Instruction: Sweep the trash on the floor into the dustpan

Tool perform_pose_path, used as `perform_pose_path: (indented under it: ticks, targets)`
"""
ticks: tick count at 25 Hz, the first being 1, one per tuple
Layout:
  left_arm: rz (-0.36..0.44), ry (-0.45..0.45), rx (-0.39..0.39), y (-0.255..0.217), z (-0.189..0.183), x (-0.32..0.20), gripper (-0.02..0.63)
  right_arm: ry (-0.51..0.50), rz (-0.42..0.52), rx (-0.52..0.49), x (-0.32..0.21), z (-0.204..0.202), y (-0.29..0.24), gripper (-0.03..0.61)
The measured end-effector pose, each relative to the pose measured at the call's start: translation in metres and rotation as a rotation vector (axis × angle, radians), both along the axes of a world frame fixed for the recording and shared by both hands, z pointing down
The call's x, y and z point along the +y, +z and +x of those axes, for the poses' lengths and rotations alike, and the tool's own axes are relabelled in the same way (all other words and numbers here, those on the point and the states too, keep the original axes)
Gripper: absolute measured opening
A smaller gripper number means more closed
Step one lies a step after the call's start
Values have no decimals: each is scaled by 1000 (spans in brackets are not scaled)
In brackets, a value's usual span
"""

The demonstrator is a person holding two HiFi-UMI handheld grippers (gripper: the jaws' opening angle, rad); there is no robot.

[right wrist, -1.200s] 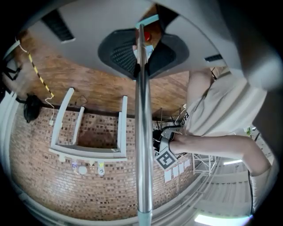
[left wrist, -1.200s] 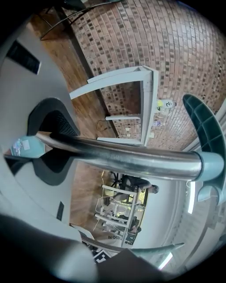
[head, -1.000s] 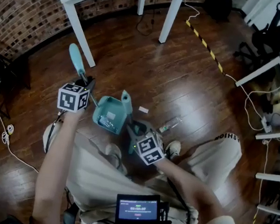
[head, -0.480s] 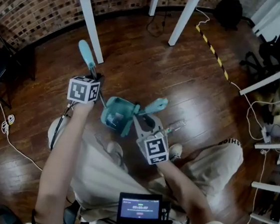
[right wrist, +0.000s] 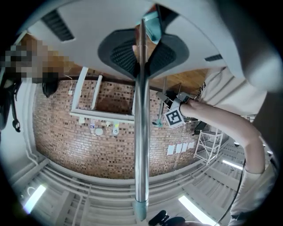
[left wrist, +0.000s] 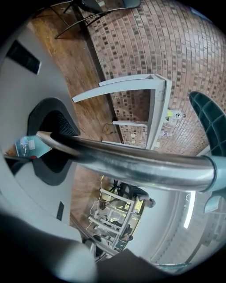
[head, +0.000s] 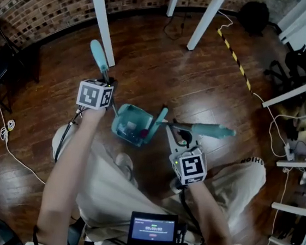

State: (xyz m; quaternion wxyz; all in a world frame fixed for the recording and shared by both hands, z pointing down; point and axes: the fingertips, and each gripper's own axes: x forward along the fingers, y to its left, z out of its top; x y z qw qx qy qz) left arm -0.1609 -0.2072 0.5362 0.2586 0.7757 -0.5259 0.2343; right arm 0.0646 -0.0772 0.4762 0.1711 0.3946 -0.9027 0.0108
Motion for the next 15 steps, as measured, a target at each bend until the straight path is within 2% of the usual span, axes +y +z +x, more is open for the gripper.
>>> perform_pose_path:
  ticks: [7,10,15]
  targets:
    - [6,2,4,-1,2,-3,52,41,-57,203,-7,20,61,101]
    - [-1,-15,18,2,0,-6,52,49,-83,223,-3,15,78,100]
    - [-5,-11,25,4,3,-9,52,11,-83,180,-8,-22,90,100]
